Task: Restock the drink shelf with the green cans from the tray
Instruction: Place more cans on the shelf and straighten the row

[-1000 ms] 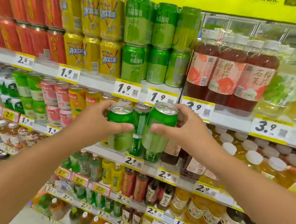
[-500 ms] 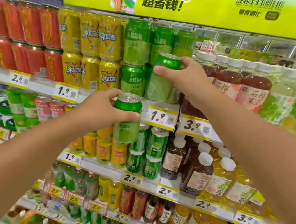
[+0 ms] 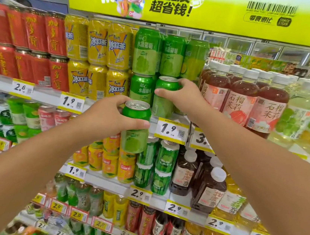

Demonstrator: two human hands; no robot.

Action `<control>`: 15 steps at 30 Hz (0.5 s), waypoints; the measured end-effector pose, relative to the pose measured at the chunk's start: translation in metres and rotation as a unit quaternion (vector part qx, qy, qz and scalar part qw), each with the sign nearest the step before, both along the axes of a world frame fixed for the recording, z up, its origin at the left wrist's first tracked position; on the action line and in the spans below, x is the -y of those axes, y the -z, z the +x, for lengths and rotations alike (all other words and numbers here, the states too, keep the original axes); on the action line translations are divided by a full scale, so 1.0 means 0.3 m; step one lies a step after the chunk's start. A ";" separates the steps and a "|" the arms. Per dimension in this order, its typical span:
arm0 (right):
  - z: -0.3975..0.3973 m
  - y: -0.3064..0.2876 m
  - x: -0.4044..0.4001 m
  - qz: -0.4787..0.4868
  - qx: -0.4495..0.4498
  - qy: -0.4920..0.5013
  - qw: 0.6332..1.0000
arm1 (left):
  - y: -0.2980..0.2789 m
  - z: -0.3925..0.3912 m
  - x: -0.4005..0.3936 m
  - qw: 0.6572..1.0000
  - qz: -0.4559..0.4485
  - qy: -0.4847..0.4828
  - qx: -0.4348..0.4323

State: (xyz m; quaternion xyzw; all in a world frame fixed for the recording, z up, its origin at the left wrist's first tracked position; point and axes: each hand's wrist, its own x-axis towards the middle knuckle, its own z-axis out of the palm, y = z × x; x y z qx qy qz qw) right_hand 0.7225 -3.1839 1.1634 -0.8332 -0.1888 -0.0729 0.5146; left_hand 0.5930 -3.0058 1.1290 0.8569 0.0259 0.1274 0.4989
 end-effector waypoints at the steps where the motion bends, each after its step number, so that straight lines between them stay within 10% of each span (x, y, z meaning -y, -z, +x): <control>1: 0.002 0.004 -0.001 -0.007 -0.002 0.003 1.000 | 0.002 0.001 -0.001 1.000 0.001 -0.001 -0.002; 15: -0.110 0.009 0.056 -0.107 0.000 0.062 0.992 | 0.015 0.012 0.013 1.000 0.016 0.005 -0.007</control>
